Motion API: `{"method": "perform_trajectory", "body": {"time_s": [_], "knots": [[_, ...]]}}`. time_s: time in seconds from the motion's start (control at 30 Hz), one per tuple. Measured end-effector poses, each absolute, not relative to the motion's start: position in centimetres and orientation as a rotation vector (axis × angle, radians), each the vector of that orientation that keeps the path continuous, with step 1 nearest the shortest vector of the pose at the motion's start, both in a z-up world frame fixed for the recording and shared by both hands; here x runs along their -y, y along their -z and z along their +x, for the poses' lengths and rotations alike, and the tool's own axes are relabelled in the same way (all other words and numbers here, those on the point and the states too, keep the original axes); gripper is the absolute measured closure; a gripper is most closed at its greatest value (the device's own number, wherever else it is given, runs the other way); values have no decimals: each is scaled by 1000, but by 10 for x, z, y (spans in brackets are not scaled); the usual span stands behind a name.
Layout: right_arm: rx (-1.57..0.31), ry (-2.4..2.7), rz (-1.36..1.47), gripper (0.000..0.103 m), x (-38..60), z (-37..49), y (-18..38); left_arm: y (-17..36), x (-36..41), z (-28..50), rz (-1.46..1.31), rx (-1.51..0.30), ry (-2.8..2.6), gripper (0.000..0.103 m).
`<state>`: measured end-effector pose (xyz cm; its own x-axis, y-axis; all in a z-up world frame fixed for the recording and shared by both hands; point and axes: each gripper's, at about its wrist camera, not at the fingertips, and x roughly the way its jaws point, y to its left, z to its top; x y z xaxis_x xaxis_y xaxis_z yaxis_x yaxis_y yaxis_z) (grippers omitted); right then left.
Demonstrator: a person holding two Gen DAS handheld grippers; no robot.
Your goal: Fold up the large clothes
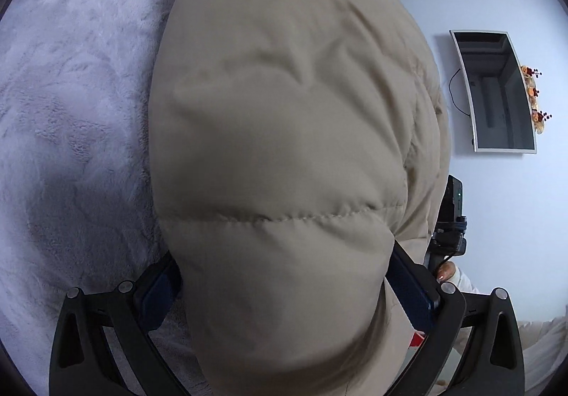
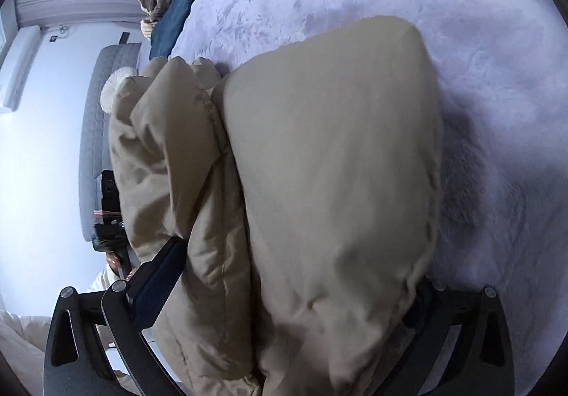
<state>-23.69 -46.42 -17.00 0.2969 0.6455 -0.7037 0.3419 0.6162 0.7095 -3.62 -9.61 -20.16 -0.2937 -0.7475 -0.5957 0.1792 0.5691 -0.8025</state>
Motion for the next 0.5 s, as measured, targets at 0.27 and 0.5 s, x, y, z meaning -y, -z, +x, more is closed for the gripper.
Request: {"method": "perform_trajectory", "body": {"time_s": [0.27,0.5], "knots": [[-1344,-261,1014,0,464,-223,182,176,128,-50,-342,-1557,857,0],[-1320,-238,1091,42,467,-226,170,133,139,-60,-233,-1452,804,20]]}}
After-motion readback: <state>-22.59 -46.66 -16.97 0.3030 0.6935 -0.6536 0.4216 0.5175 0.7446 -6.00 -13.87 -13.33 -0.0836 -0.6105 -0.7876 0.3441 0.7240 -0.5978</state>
